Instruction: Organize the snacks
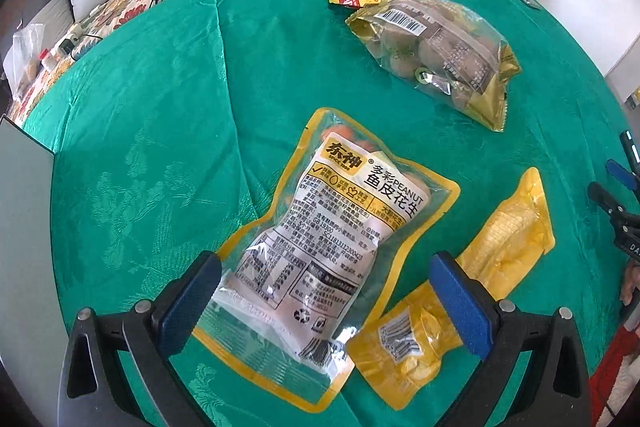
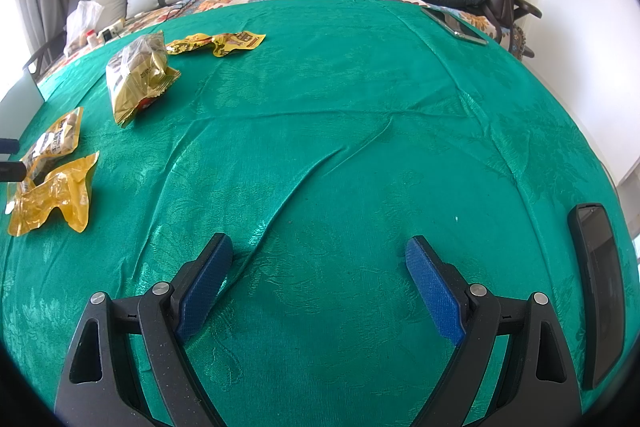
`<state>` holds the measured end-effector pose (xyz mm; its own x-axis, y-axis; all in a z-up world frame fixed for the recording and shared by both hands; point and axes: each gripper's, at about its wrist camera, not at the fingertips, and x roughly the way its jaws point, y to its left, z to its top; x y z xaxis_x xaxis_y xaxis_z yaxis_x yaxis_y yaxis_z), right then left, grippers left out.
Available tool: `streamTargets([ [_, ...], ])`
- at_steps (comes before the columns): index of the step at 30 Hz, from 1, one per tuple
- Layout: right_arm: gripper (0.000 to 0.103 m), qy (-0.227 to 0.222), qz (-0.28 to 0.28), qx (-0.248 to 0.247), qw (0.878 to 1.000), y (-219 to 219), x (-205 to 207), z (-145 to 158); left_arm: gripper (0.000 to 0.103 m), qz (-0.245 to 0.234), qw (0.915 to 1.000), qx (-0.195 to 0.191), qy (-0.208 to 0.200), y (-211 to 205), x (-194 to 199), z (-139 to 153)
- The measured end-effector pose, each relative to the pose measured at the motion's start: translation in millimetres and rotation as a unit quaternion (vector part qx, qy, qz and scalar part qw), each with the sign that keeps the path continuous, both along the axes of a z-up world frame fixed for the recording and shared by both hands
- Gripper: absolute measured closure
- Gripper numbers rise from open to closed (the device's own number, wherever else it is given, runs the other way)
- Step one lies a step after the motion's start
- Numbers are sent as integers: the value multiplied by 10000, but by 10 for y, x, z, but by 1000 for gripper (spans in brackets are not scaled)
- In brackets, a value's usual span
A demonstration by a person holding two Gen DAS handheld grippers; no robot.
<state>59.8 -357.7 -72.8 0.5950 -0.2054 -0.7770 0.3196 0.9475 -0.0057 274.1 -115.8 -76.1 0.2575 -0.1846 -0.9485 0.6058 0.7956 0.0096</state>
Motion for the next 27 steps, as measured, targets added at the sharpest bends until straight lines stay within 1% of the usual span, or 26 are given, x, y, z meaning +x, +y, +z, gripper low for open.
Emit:
streamTargets([
  [2,13,0,0,0,10000,0,1,1,0,239,9996,115,-1,-44,86,-108],
  [3,13,1,0,0,10000,0,0,1,1,394,9992,-25,-47,-27,112,-102],
  [4,13,0,0,1,10000,-2,1,3,10,599,9981,-132,-96,5,137,-94],
  [5,13,0,0,1,10000,-1,1,1,22,802,9963,-238,-180,48,149,-77],
  [6,13,0,0,1,10000,-1,1,1,30,969,9944,-328,-260,98,152,-54],
  [8,13,0,0,0,10000,-1,0,2,53,1178,9916,-369,-379,198,143,-23],
  [9,13,0,0,1,10000,-1,1,2,55,1281,9901,-420,-389,266,128,-9],
  [10,13,1,0,1,10000,0,-1,1,61,1399,9882,-483,-384,346,107,0],
  [11,13,0,0,0,10000,0,0,2,63,1495,9864,-569,-385,448,86,28],
  [13,13,0,0,0,10000,0,-1,2,66,1655,9831,-667,-412,633,0,70],
  [14,13,0,0,-1,10000,-2,1,4,68,1701,9821,-702,-403,733,-57,94],
  [15,13,0,0,-1,10000,-2,1,3,71,1720,9815,-770,-347,821,-116,107],
  [16,13,0,0,0,10000,-1,-1,2,77,1715,9813,-836,-254,907,-170,110],
  [17,13,0,0,-1,10000,-3,1,4,80,1716,9810,-892,-150,1001,-238,115],
  [20,13,0,0,1,10000,-3,1,4,81,1848,9760,-1146,142,1272,-382,145],
  [22,13,-1,0,1,10000,-4,1,4,80,2042,9692,-1331,362,1459,-383,151],
  [23,13,-1,1,2,10000,-2,-1,3,77,2173,9658,-1358,393,1544,-383,161],
  [24,13,-1,1,1,10000,-2,-1,3,74,2307,9636,-1304,367,1625,-373,168],
  [26,13,-1,0,-1,10000,-4,1,5,57,2481,9602,-1250,282,1754,-349,184],
  [27,13,-1,1,2,10000,-2,-1,4,55,2552,9585,-1245,256,1806,-338,190],
])
